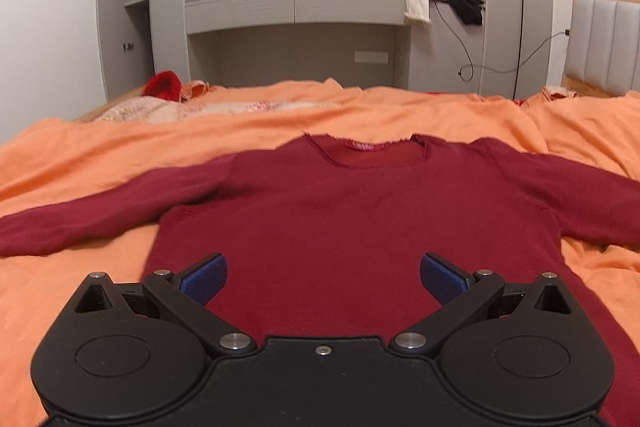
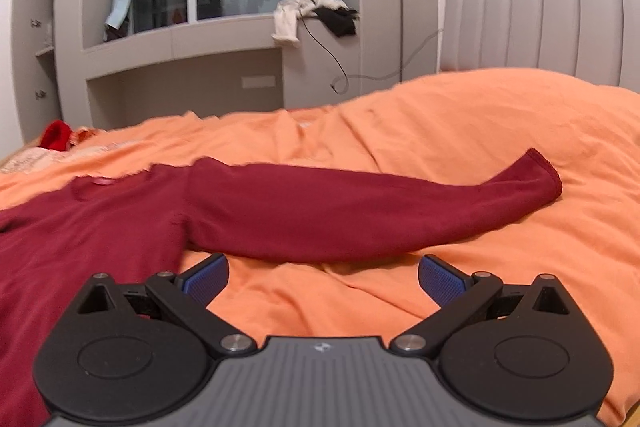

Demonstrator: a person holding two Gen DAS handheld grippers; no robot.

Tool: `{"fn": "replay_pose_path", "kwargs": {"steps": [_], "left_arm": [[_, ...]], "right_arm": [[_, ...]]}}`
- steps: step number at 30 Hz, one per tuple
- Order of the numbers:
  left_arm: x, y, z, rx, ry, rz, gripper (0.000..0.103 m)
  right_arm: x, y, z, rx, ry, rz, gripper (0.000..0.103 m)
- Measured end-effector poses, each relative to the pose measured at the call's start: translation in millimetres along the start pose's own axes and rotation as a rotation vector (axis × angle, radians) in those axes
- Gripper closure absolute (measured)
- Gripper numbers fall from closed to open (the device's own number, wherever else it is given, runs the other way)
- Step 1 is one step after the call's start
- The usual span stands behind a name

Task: Fold small clothes
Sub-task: 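Move the right tool toward the sweater sleeve cuff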

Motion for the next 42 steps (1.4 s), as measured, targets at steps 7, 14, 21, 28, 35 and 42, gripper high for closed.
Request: {"fn": "replay_pose_path", "kwargs": {"steps": [7, 14, 21, 28, 35, 42], "left_arm": [[-4.6, -8.0, -23.7, -0.056, -0.016, 0.025, 0.000], [-3.1, -13.3, -33.1, -0.076, -0.014, 0.007, 0.000], [-0.2, -16.5, -36.2, -0.085, -0.012, -0.015, 0.000], [0.2, -19.8, -38.3, -0.095, -0.007, -0.021, 0.000], [-0.7, -23.3, -40.8, -0.110, -0.012, -0.018, 0.000], [1.6, -26.7, -40.9, -0.112, -0.010, -0.037, 0.000]], "right_arm": [[19.0, 0.6, -35.7, -0.028, -0.083, -0.011, 0.000], [32.1, -3.7, -60.1, -0.064, -0.133, -0.021, 0.000], [36.2, -2.1, -65.7, -0.067, -0.148, -0.013, 0.000], [57.5, 9.8, -60.3, 0.059, -0.128, -0.100, 0.000], [87.3, 22.3, -57.8, 0.144, -0.110, -0.219, 0.000], [101.8, 16.6, -61.2, 0.103, -0.169, -0.273, 0.000]]}}
Point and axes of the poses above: each gripper's, at about its wrist camera, not at the fingertips, and z roughly against the way its jaws point, x to its right, y to its top, the point moved 5 cm from there along -z, roughly the way its jaws point, and after that the axes turned 8 degrees about -z, right-handed, at the moved point
